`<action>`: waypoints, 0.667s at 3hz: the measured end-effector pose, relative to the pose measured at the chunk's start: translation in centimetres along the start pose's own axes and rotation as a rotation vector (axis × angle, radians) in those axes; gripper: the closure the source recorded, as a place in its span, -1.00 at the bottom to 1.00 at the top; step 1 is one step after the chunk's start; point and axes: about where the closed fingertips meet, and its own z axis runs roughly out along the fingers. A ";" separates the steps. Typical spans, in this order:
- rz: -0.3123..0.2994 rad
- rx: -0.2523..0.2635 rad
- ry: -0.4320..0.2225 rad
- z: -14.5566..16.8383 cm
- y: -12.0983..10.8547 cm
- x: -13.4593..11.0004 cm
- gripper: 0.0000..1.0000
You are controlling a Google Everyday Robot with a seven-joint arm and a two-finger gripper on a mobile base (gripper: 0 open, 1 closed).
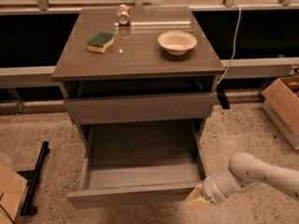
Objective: Close middle drawer
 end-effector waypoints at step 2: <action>-0.063 0.027 0.002 0.7 -2.7 -1.5 1.00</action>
Offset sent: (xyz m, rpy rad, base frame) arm 0.0329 0.0063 -0.0103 -0.0084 -0.0584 0.0345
